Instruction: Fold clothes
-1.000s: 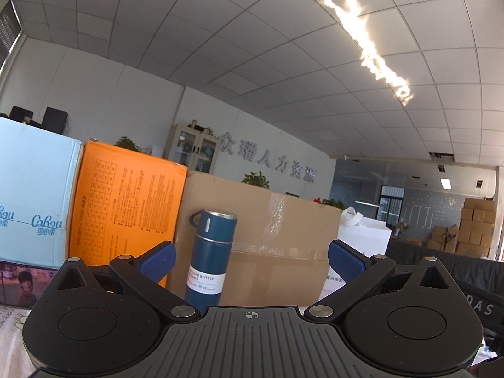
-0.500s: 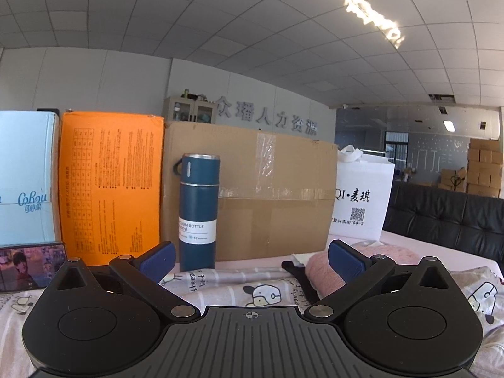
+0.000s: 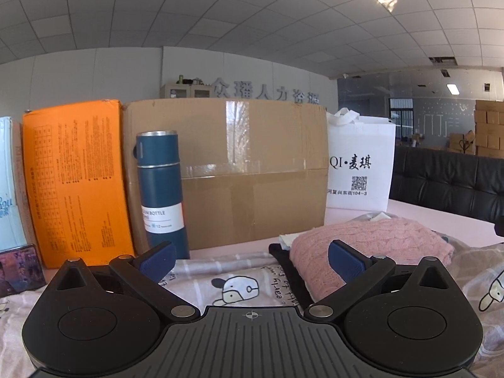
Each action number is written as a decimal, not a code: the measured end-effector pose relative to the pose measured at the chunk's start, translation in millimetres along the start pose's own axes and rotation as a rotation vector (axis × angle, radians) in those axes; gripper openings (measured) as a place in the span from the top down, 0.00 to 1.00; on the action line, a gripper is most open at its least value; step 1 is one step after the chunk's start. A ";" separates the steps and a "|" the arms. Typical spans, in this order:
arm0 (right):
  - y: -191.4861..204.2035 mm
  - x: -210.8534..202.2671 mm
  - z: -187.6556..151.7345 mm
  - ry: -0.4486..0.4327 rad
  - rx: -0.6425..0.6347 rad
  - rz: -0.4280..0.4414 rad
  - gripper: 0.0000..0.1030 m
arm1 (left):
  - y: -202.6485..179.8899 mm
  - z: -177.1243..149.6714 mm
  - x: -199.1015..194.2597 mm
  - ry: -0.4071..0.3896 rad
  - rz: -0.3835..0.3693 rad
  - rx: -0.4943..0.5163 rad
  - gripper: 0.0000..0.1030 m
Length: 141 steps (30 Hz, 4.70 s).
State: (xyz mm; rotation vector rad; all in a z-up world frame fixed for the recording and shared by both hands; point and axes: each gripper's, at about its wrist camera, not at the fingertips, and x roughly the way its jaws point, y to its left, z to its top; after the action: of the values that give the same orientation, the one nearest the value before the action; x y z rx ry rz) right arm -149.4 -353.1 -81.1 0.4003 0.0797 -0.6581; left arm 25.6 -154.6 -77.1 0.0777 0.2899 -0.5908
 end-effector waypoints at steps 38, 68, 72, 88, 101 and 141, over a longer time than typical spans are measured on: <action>4.7 125.3 -19.5 0.267 0.010 0.193 0.11 | -15.8 24.9 102.7 0.046 -0.372 -0.106 0.93; 30.5 175.3 -8.8 0.200 -0.131 0.281 0.87 | -3.5 -21.9 120.1 0.212 -0.337 -0.232 0.51; 37.4 155.5 6.8 0.148 -0.058 0.355 0.89 | -2.3 -19.2 113.6 0.191 -0.326 -0.219 0.44; 137.1 96.5 28.4 0.210 -0.156 0.777 0.79 | 29.1 24.4 36.7 -0.177 -0.244 0.008 0.07; 91.1 103.7 17.2 0.237 -0.058 0.651 0.06 | 109.7 -13.0 89.2 0.044 0.056 -0.350 0.07; 132.0 97.7 -31.1 0.010 -0.115 0.376 0.81 | 72.9 -1.1 59.6 -0.090 -0.019 -0.155 0.83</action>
State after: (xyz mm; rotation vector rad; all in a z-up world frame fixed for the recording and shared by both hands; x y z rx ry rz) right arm 9.9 -302.9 -84.6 0.2968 0.0500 -0.2790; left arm 113.3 -126.0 -96.3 -0.1005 0.2483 -0.5875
